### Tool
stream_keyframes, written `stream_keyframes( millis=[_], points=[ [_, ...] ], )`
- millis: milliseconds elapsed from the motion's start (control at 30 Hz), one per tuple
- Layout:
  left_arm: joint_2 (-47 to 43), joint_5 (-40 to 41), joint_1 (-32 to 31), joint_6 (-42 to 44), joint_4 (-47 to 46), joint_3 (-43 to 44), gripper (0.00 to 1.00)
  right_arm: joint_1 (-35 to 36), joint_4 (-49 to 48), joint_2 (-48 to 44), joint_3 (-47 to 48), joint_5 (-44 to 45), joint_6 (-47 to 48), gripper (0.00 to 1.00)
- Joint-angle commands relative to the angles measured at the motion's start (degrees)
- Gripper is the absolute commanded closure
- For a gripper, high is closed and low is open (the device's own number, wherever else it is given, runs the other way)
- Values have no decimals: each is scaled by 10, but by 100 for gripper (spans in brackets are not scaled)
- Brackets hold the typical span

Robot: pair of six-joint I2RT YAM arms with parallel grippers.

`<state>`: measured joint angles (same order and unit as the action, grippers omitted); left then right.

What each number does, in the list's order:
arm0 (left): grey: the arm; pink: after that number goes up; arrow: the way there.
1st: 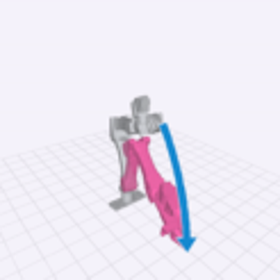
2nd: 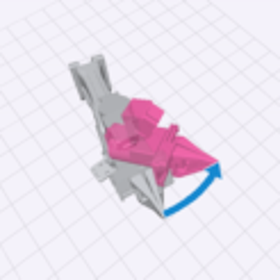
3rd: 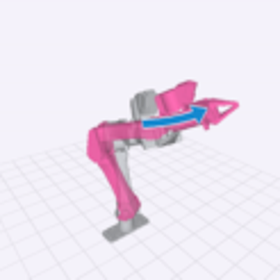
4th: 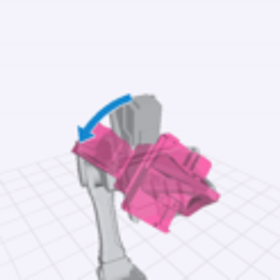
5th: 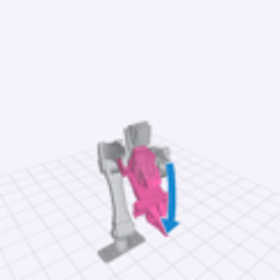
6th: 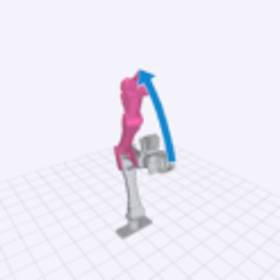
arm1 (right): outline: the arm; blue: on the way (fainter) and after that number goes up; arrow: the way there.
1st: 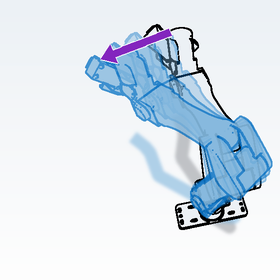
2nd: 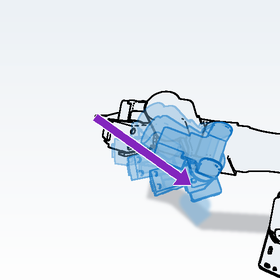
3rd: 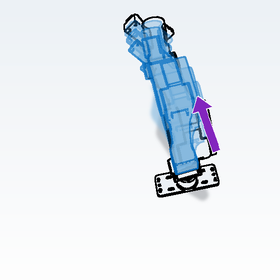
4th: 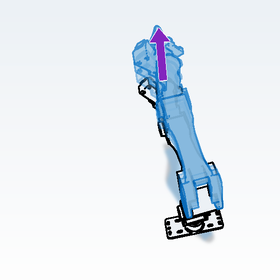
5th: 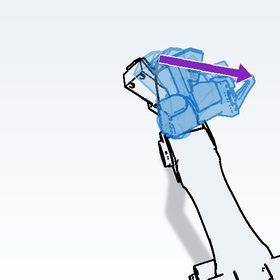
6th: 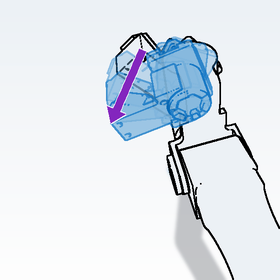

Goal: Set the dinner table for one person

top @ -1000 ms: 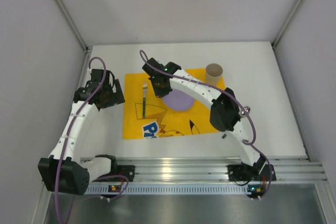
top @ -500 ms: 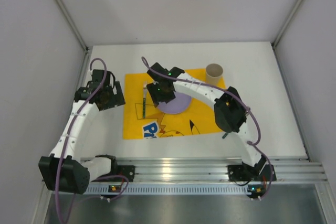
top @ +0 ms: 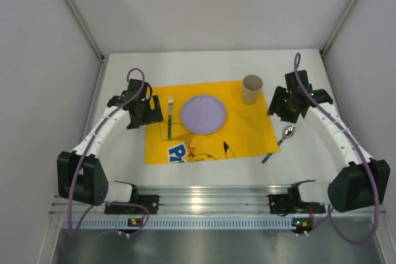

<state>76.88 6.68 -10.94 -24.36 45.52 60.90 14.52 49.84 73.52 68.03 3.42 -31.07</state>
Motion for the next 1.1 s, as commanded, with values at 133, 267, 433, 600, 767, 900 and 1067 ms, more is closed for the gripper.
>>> stream_keyframes(
  millis=[133,267,433,600,767,900,1067],
  points=[
    [58,-23,-37,-18,-76,8,3,-170,8,37,-109,-57,-20,49],
    [80,-27,-43,-9,-82,25,3,-189,0,72,-112,-60,-15,49],
    [95,-21,-43,7,-87,31,3,-188,-27,106,-134,-65,-28,50],
    [108,-21,-43,14,-90,29,3,-188,-53,138,-160,-57,-34,50],
    [118,-19,-42,20,-92,32,3,-188,-81,174,-167,-55,-38,51],
    [132,-17,-43,31,-89,47,3,-187,-95,208,-158,-49,-38,58],
    [144,-7,-42,44,-78,67,3,-186,-99,241,-145,-33,-30,87]
  ],
)
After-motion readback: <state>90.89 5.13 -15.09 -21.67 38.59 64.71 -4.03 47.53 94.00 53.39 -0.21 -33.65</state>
